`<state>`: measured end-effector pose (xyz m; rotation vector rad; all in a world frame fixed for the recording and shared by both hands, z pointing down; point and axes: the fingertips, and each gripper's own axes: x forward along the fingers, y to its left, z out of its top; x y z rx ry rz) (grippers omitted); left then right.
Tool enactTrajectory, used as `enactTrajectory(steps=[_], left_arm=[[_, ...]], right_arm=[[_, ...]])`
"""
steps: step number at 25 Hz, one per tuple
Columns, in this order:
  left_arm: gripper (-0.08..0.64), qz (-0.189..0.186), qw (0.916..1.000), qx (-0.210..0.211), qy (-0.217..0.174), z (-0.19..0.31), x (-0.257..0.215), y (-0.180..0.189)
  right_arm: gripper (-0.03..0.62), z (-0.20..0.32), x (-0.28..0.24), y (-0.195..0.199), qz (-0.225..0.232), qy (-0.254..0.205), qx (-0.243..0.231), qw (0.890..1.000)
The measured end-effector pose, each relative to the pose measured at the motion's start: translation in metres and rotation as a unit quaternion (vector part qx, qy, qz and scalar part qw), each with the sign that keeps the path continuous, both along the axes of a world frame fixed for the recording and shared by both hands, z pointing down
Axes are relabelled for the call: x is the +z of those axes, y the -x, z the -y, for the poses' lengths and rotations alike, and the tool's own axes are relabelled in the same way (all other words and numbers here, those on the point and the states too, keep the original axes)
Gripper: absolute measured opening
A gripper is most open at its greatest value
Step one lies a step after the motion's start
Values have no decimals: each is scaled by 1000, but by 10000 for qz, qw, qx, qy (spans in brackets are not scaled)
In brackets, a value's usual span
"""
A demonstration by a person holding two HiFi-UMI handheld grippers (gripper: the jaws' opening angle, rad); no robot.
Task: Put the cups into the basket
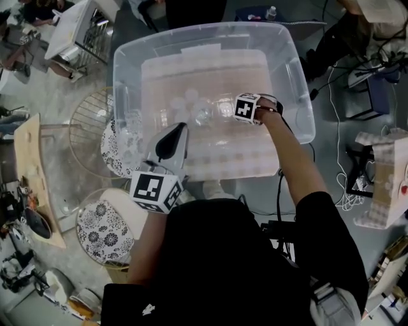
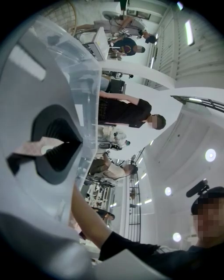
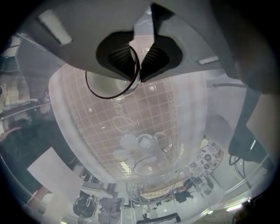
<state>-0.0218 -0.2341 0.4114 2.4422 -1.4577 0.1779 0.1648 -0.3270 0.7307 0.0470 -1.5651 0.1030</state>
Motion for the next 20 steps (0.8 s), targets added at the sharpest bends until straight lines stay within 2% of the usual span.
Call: enactTrajectory(steps=[6, 7, 9, 16, 20], left_arm=[[8, -25, 10000, -1, -18, -3, 0, 2], [8, -26, 10000, 2, -21, -3, 0, 2], [8, -37, 10000, 10, -26, -4, -1, 3], [8, -89, 9999, 40, -78, -11, -4, 6], [8, -117, 9998, 76, -116, -15, -7, 8]], right_arm=[[48, -8, 7, -3, -141, 138, 120, 9997], [49, -9, 6, -3, -129, 152, 147, 9997], [95, -10, 2, -1, -92, 166, 180, 9997], [100, -9, -19, -1, 120, 39, 529, 9985], [100, -1, -48, 4, 403, -416, 623, 9964]])
